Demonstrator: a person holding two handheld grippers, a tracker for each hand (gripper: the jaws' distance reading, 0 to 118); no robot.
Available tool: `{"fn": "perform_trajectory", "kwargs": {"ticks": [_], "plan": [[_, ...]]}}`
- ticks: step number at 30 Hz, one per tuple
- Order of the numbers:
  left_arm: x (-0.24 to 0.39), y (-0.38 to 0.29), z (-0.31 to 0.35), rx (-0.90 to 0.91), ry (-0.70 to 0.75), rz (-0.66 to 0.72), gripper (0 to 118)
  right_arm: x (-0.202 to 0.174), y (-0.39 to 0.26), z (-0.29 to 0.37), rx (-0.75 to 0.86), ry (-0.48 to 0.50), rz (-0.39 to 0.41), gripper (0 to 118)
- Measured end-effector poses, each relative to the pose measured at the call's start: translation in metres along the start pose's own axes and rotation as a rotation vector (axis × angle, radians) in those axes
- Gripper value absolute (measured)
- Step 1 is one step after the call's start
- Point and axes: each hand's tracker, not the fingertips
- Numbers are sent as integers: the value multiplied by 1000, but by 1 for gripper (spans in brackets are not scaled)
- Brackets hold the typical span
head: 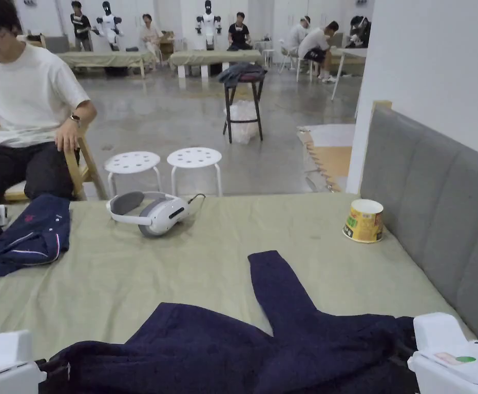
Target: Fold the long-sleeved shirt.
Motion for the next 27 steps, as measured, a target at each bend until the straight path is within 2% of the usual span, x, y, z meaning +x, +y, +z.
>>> {"fn": "perform_trajectory", "kwargs": {"ticks": [4, 5, 7, 10, 11, 12, 13, 14, 15, 17, 18, 19, 20, 21, 22, 24, 27], "plan": [[-10, -70, -18, -250, 30, -30, 15, -10, -89, -19, -297, 48, 64, 12], [-13, -81, -25, -289, 25, -39, 15, -11, -104, -25, -346, 23, 76, 12], [-15, -101, -34, -343, 55, -54, 15, -15, -121, -35, -392, 9, 132, 12], [-17, -115, -39, -348, 54, -59, 16, -11, -122, -39, -387, -2, 81, 12], [-19, -116, -38, -343, 43, -32, 29, -12, -117, -35, -387, -3, 76, 16], [-22, -116, -37, -317, 30, 2, 54, -12, -112, -30, -383, -4, 77, 32], [-26, -115, -34, -307, 8, 29, 84, -11, -107, -22, -370, -14, 78, 61], [-29, -113, -31, -297, -25, 48, 108, -9, -104, -14, -349, -26, 72, 104], [-31, -109, -26, -276, -52, 65, 111, -6, -100, -2, -315, -20, 45, 118], [-30, -98, -7, -209, -62, 60, 103, 1, -88, 30, -207, 48, -16, 117], [-31, -92, -3, -210, -66, 61, 95, 6, -81, 40, -181, 43, -48, 116], [-31, -84, 2, -210, -58, 62, 80, 13, -77, 52, -160, 37, -104, 108], [-31, -79, 4, -204, -49, 64, 42, 17, -72, 62, -144, 28, -144, 70], [-25, -76, 9, -195, -36, 58, 13, 23, -67, 75, -104, 22, -186, 19], [-23, -72, 10, -176, -17, 43, 6, 30, -64, 79, -67, 12, -208, 0], [-19, -67, 13, -120, -12, 14, 5, 40, -60, 89, -32, -64, -236, 0], [-6, -63, 16, -143, -65, 20, 5, 41, -60, 94, -56, -40, -187, 0]]}}
